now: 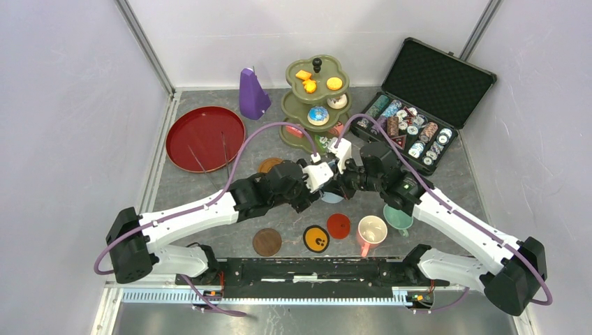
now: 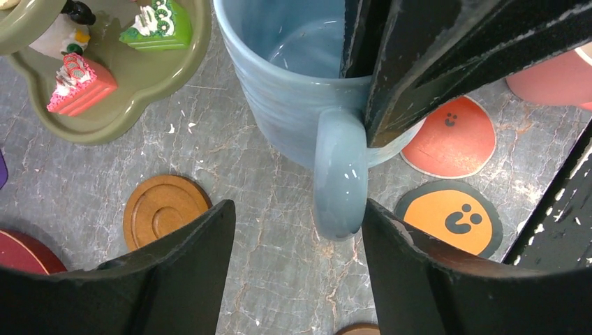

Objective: Serve the afternoon tea

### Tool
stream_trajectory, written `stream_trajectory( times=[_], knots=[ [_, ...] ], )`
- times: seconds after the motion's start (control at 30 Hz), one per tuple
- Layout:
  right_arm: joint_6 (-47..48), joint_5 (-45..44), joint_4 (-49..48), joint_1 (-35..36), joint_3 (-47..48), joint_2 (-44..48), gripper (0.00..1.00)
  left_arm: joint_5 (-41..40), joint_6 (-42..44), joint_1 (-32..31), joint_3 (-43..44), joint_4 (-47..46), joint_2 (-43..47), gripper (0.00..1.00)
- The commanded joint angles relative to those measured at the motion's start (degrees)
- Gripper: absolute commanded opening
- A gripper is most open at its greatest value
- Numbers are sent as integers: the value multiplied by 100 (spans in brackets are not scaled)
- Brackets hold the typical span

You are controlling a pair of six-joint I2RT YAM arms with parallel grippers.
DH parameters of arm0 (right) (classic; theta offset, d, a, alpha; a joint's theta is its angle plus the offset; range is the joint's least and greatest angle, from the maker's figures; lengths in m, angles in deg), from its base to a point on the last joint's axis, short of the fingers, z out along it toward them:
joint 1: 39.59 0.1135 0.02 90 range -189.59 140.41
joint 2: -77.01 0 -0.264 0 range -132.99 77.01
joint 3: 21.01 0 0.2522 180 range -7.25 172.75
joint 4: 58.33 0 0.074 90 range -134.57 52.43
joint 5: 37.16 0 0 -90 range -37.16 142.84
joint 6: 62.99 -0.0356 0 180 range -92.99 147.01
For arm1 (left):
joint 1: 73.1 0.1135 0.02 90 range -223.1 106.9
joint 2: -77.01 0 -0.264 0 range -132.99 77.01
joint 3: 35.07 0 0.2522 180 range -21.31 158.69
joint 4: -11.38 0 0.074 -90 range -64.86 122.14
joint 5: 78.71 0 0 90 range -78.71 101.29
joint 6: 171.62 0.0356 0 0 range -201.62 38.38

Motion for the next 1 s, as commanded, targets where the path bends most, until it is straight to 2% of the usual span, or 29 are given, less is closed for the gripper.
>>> stream_trajectory(
  times=[0.0,0.1,0.27,0.37,0.47,0.53,0.6,0.67,0.7,0.83,0.9,0.93,0.97],
  knots=[
    [-14,389,-1056,202,82,86,0,-33,-100,-53,45,-687,75,75],
    [-93,436,-1260,209,-28,105,0,-9,-191,-47,-167,-986,270,74],
    [-264,526,-1387,208,-102,122,0,-169,-229,-53,-265,-1081,345,61],
    [-374,651,-1548,217,-164,175,0,-93,-191,-57,-254,-1041,303,57],
    [-436,643,-1691,216,-225,284,0,-116,-193,-69,-204,-944,229,40],
    [-419,637,-1670,214,-225,297,0,-205,-208,-67,-208,-957,246,26],
    [-383,425,-1599,218,-216,291,3,-424,-245,-71,-253,-1038,288,6],
    [-407,-53,-1485,214,-191,322,14,-689,-344,-64,-386,-1238,395,2],
    [-465,-329,-1431,210,-178,355,24,-788,-391,-70,-488,-1418,487,2],
    [-898,-1917,-1240,212,-94,665,73,-1414,-825,-55,-1141,-2302,837,2],
    [-1077,-2775,-1113,201,-63,929,92,-1831,-995,-62,-1481,-2673,935,2],
    [-1122,-3087,-1041,194,-51,1066,97,-2062,-1078,-63,-1608,-2878,966,2],
    [-1137,-3396,-991,192,-41,1183,98,-2394,-1249,-52,-1749,-3040,986,2]
  ],
)
